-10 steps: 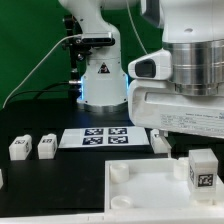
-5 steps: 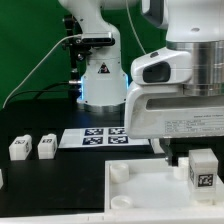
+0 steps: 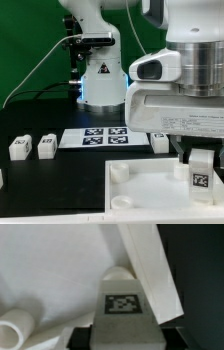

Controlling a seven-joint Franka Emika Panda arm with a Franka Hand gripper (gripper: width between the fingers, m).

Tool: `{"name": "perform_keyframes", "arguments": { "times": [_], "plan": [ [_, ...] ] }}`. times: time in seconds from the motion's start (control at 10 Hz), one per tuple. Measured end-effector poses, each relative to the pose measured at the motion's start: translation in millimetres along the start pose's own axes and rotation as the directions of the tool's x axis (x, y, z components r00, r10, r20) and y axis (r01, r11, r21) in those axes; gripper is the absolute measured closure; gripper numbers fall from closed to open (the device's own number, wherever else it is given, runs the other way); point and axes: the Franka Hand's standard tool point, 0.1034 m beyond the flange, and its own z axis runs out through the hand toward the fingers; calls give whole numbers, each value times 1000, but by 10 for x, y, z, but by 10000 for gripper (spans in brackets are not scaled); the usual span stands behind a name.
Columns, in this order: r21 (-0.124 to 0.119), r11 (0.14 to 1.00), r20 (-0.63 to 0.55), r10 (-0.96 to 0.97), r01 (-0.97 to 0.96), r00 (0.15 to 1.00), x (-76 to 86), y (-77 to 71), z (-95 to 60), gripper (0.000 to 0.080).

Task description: Assemble one leg

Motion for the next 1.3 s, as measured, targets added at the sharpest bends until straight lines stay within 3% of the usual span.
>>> {"name": "perform_keyframes", "arguments": {
  "times": [0.2,0.4,0.5,0.7,0.8,0.9,1.1,1.2,1.3],
  "plan": [
    [2,937,-8,348,-348,937,3,15,11,508],
    [15,767,-17,642,-642,767,-7,27,14,507],
    [20,692,-17,722,-721,692,-13,29,16,507],
    [26,451,-11,892,-892,451,-45,6,20,506],
    [27,407,-15,913,-913,407,-61,-15,21,506],
    [28,419,-18,908,-907,419,-65,-22,21,506],
    [27,462,-18,887,-886,462,-71,-27,26,274],
    [26,584,-25,812,-811,583,-74,-38,29,189],
    [21,706,-30,708,-708,705,-87,-53,29,189]
  ]
}}
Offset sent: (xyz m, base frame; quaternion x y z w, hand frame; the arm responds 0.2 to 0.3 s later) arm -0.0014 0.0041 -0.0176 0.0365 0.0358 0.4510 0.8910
